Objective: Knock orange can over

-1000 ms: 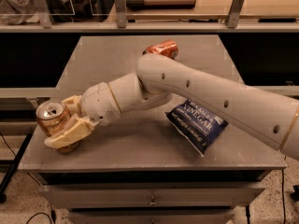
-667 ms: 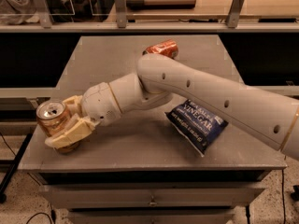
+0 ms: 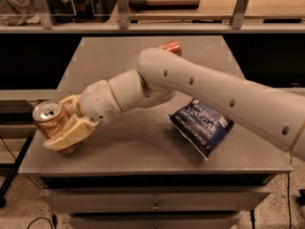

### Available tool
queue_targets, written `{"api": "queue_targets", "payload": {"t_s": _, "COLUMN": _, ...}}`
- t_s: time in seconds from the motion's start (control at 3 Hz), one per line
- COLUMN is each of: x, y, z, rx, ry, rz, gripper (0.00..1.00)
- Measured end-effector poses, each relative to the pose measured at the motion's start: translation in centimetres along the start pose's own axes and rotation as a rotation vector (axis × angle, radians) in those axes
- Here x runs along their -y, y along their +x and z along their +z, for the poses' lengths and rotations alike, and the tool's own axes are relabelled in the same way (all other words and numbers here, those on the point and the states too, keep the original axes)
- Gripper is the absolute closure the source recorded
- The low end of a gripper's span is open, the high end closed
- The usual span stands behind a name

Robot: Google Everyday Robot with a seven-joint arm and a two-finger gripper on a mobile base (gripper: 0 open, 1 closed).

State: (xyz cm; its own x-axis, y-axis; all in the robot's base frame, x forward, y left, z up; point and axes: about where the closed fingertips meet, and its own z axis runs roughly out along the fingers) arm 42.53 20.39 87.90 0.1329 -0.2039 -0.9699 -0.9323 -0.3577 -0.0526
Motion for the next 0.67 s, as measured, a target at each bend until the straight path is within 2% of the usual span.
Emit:
{"api": "queue_targets", "payload": {"t_s": 0.33, "x": 0.2, "y": -4.2, "z": 0.2, "rx": -0.100, "ry": 0.000, "rz": -0.077, "gripper": 1.00}}
{"api": "queue_targets", "payload": {"t_s": 0.67, "x": 0.5, "y": -7.1, "z": -0.2, "rx": -0.187, "ry": 0.009, "rz": -0.134, "gripper": 1.00}}
